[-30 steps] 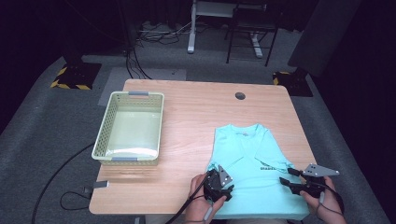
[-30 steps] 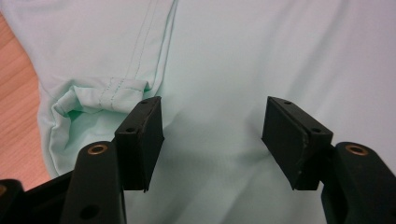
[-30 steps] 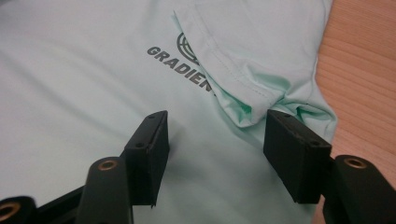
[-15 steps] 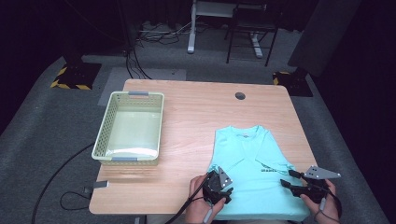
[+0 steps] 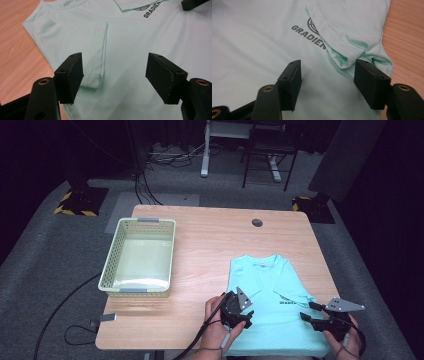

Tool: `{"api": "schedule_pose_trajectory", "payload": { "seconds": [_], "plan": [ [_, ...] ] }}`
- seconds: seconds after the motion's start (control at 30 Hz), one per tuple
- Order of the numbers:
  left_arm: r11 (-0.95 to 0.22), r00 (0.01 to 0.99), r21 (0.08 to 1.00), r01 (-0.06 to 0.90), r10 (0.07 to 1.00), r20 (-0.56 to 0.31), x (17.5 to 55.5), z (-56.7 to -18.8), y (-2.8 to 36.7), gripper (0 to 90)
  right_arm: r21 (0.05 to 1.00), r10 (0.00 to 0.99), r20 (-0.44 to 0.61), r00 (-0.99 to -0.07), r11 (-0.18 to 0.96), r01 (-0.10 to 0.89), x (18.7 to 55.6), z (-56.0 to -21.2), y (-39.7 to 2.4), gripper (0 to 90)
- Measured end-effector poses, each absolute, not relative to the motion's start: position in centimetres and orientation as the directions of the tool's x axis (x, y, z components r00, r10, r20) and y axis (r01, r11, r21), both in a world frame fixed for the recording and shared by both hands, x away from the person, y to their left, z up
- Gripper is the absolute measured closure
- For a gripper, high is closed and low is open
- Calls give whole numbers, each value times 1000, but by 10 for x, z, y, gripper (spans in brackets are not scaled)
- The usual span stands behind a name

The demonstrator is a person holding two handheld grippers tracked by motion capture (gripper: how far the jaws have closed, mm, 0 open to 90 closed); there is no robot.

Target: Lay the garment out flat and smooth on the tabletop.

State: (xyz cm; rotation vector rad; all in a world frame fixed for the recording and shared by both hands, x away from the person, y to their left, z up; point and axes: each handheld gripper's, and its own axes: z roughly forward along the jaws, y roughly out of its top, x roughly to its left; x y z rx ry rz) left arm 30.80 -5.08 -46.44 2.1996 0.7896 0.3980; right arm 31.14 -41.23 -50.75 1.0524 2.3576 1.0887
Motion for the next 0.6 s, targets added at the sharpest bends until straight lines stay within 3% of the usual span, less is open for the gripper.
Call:
{"api": "schedule_pose_trajectory", "payload": {
  "seconds": [0.6],
  "plan": [
    [-532, 772, 754, 386, 634, 52, 328, -444, -64, 305, 762, 746, 6, -666, 428, 487, 314, -507, -412, 416]
  ]
}}
